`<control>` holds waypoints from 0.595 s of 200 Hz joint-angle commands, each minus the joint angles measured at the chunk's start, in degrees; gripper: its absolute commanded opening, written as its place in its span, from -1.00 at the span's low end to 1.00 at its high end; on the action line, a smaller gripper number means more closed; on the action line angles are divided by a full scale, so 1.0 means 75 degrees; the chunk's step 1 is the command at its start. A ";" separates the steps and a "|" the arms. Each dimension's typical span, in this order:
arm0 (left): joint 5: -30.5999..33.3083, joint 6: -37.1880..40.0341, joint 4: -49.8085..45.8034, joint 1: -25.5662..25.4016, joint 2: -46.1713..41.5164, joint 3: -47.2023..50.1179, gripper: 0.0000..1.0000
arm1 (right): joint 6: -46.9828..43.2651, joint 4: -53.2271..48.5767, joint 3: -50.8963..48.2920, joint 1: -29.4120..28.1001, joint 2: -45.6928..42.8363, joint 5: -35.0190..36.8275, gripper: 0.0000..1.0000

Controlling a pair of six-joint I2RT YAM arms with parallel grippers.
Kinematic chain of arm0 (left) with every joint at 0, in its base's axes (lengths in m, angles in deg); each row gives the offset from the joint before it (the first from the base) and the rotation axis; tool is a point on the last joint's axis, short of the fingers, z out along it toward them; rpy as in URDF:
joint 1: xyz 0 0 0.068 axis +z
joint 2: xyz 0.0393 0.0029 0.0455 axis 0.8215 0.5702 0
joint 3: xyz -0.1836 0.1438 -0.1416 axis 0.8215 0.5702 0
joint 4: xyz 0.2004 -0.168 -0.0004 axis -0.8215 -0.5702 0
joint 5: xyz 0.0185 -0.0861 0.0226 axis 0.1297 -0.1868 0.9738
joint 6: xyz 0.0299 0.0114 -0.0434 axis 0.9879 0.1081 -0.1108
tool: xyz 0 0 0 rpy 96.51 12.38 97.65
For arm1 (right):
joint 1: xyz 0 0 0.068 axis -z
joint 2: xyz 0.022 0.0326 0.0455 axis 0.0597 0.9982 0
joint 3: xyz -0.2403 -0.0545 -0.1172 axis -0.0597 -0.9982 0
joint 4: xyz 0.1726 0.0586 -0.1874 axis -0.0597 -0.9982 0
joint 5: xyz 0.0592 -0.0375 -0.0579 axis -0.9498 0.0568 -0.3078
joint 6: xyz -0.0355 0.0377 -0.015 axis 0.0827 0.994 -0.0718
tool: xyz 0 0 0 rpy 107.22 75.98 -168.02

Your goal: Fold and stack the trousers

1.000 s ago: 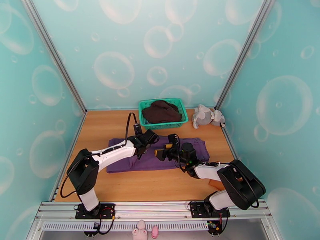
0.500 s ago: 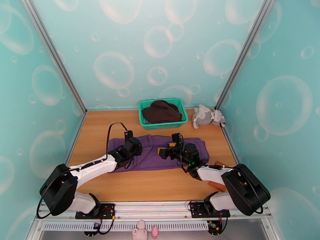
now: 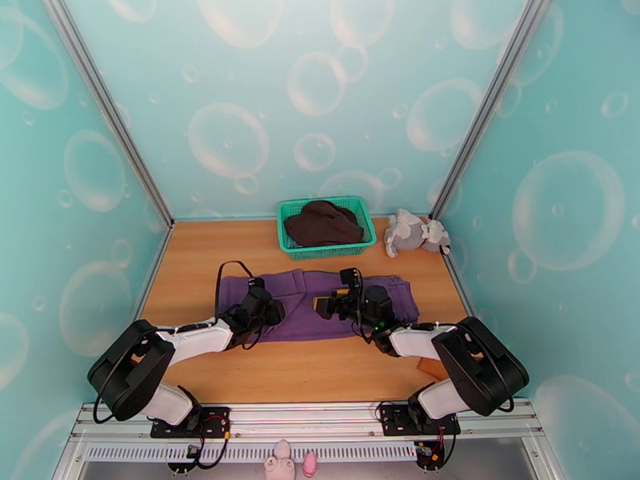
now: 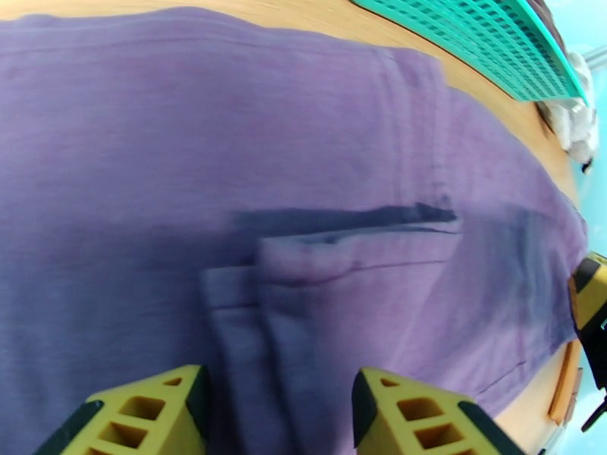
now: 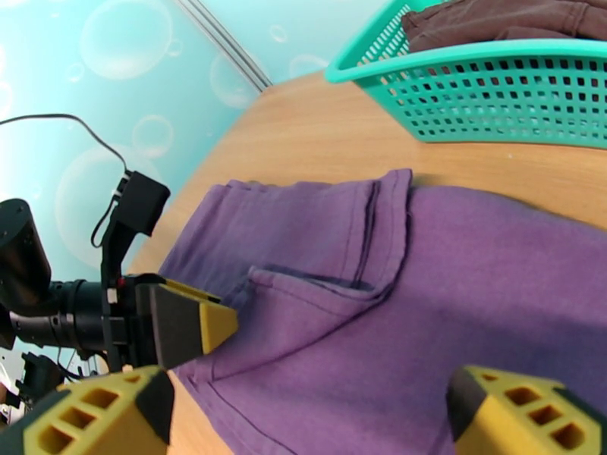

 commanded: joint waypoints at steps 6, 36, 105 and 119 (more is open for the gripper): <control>-0.0574 0.0088 0.0519 -0.0220 0.0209 -0.0383 0.08 | -0.0080 -0.0080 0.0129 0.0063 -0.0175 -0.0069 0.99; -0.0686 0.0469 0.0394 -0.0720 0.0063 -0.0517 0.08 | -0.0097 -0.0070 0.0144 0.0064 -0.0125 -0.0080 0.99; -0.0930 0.1947 -0.0968 -0.1832 -0.1115 -0.0533 0.10 | -0.0164 -0.0112 0.0271 0.0073 0.0110 -0.0084 0.99; 0.0124 0.2032 -0.1182 -0.1702 -0.1411 -0.0505 0.10 | -0.0158 -0.0105 0.0296 0.0071 0.0177 -0.0121 0.99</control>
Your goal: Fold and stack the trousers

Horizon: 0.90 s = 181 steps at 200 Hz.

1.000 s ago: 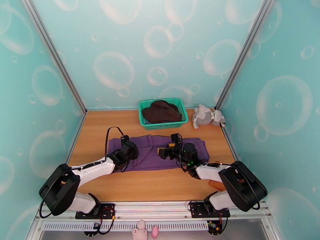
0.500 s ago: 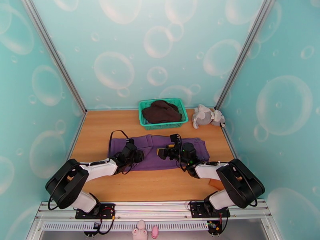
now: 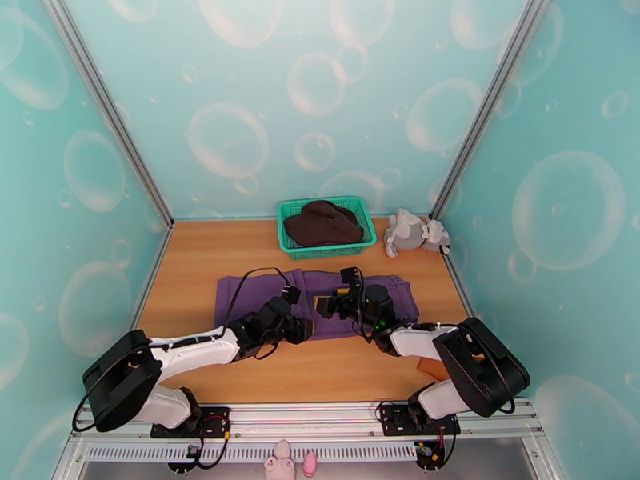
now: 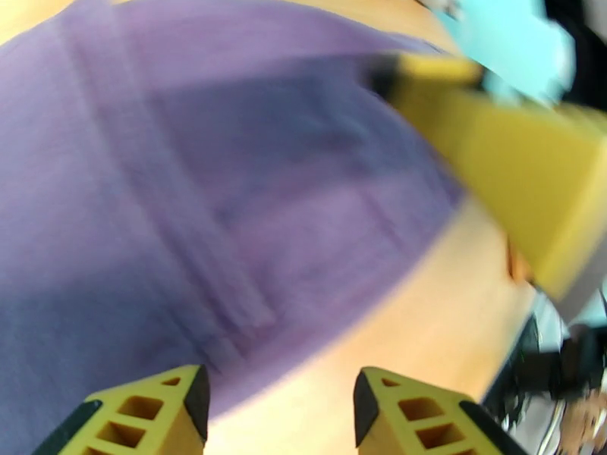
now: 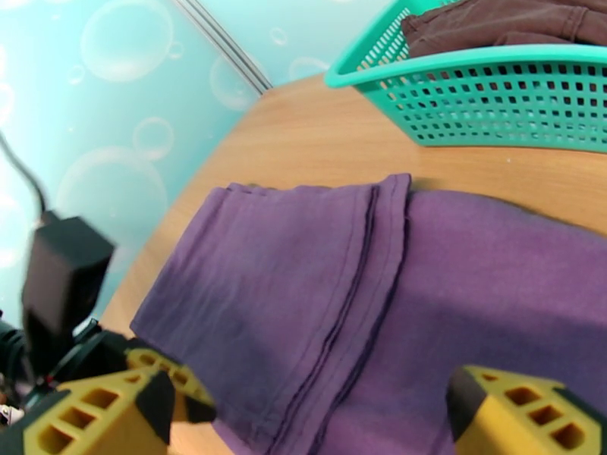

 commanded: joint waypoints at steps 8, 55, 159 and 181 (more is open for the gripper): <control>0.1646 0.0484 -0.0639 0.0303 -0.0667 0.0018 0.10 | -0.0143 -0.0040 0.0232 0.0038 0.0219 -0.0087 0.99; 0.0972 0.0349 -0.0383 0.2853 -0.0654 0.0509 0.07 | -0.0171 0.0023 0.0168 0.0040 0.0075 -0.0097 0.99; 0.0349 0.0161 0.1207 0.5486 0.0634 0.0934 0.03 | -0.0019 0.0452 0.0447 -0.0237 0.0758 -0.0915 0.99; 0.0090 0.0206 0.1381 0.5709 0.1003 0.0647 0.02 | -0.0070 0.0407 0.0484 -0.0238 0.0803 -0.0917 0.99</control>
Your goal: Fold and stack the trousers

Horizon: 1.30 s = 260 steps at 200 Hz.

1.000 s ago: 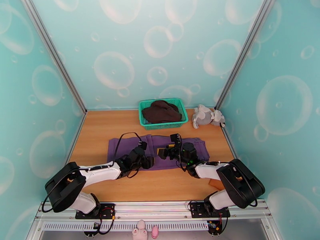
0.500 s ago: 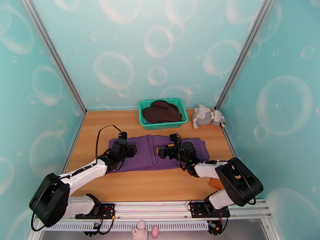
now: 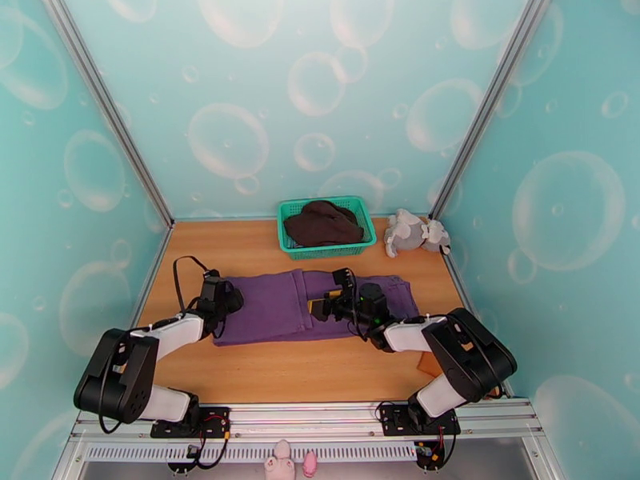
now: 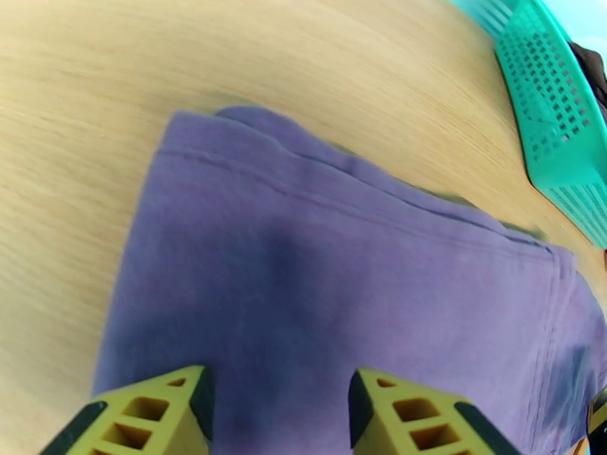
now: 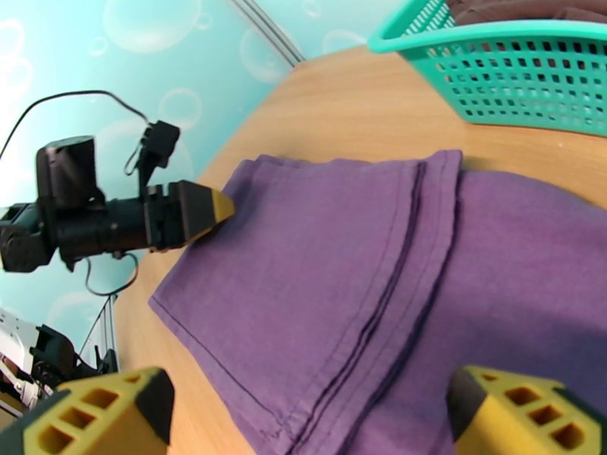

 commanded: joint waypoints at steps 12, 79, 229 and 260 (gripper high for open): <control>-0.0671 0.0189 0.0398 0.0328 0.0564 -0.0675 0.02 | -0.0108 0.0090 0.0214 -0.0048 0.0118 -0.0133 0.99; -0.0756 0.0299 0.0774 0.0492 0.0827 -0.1234 0.05 | -0.0177 -0.0001 0.0268 -0.0042 0.0091 -0.0153 0.99; -0.0229 -0.1595 -0.0936 0.0204 -0.1804 0.0519 0.12 | -0.0302 -0.0153 0.0384 -0.0114 0.0126 -0.0145 0.99; -0.0158 -0.2187 -0.1549 -0.0035 -0.3157 0.1493 0.10 | -0.0284 -0.0112 0.0412 -0.0175 0.0191 -0.0185 0.99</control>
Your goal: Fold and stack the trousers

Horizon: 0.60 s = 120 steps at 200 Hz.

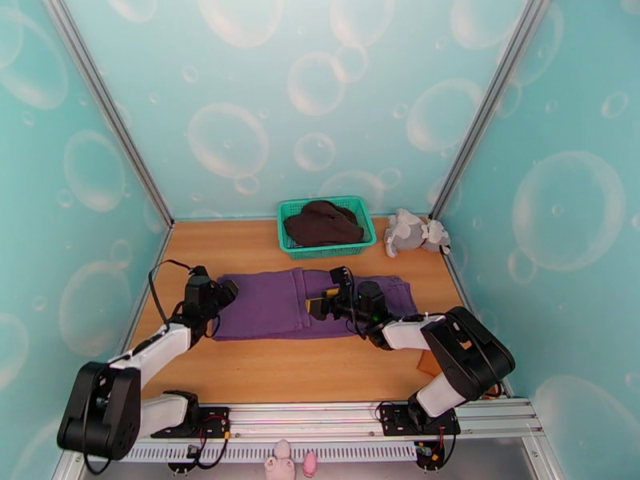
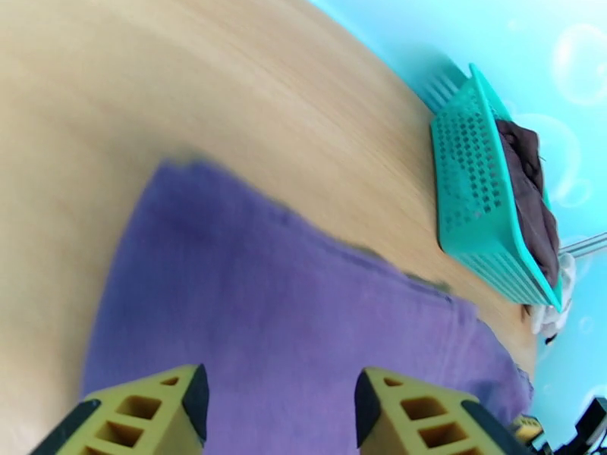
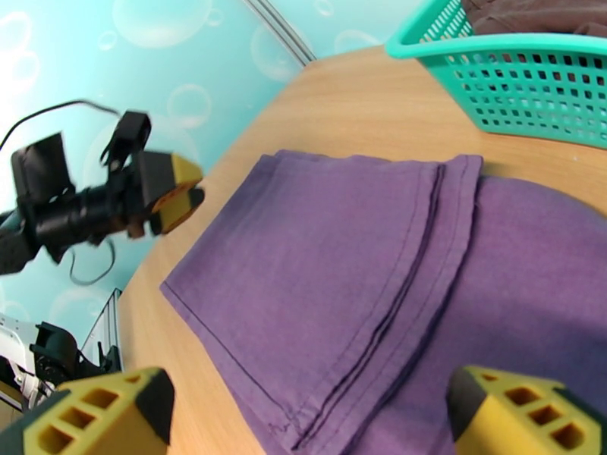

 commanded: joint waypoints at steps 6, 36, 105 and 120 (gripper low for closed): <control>0.0438 -0.0735 -0.1280 -0.0071 -0.0720 0.0597 0.09 | -0.0152 -0.0002 0.0191 -0.0089 0.0129 -0.0097 0.99; 0.0396 -0.0836 -0.1434 -0.0068 -0.0470 0.0874 0.09 | -0.0122 0.0034 0.0170 -0.0113 0.0124 -0.0085 0.99; 0.1474 -0.0099 -0.2181 -0.0441 -0.1076 -0.0070 0.10 | -0.0056 -0.0066 -0.0115 0.0114 -0.0323 0.0341 0.99; 0.1897 0.0520 -0.2639 -0.0399 -0.1047 -0.0775 0.10 | 0.0019 -0.0019 -0.0173 0.0208 -0.0360 0.0374 0.99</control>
